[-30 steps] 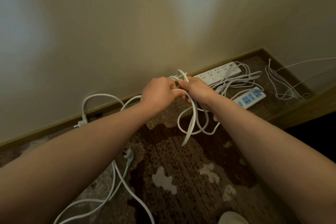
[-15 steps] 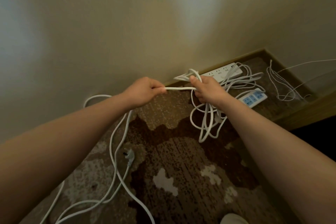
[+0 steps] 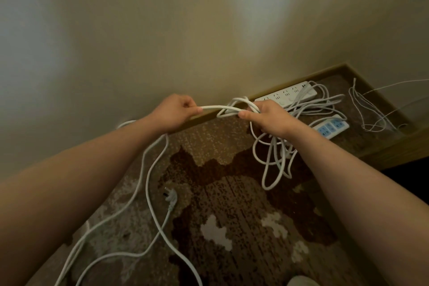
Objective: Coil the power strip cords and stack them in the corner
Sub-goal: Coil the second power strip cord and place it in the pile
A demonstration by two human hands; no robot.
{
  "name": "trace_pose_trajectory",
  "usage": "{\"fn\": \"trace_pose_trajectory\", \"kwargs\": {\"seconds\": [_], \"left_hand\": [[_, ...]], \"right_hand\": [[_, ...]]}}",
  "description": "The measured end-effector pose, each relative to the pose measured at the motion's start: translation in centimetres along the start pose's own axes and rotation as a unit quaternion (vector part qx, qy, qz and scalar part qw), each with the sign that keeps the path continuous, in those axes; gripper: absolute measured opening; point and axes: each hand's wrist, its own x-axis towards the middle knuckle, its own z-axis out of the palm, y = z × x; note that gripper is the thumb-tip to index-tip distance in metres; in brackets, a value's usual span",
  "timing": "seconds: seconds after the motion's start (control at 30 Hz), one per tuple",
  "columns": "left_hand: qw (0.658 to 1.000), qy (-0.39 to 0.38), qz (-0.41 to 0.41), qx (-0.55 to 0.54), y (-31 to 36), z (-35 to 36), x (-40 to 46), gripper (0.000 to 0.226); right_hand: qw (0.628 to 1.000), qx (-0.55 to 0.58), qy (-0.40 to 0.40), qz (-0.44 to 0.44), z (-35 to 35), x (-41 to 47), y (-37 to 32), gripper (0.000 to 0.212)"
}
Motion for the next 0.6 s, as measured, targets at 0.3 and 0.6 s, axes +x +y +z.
{"fn": "trace_pose_trajectory", "kwargs": {"seconds": [0.3,0.6], "left_hand": [[0.991,0.025,-0.006,-0.131,-1.4,-0.5,-1.2,0.020],[0.999,0.020,0.011,-0.039,-1.5,-1.0,-1.1,0.026]], "right_hand": [[0.995,0.067,0.055,0.042,-1.0,0.2,0.2,0.040],[0.990,0.144,0.014,0.008,-0.5,-0.7,-0.7,0.041]]}}
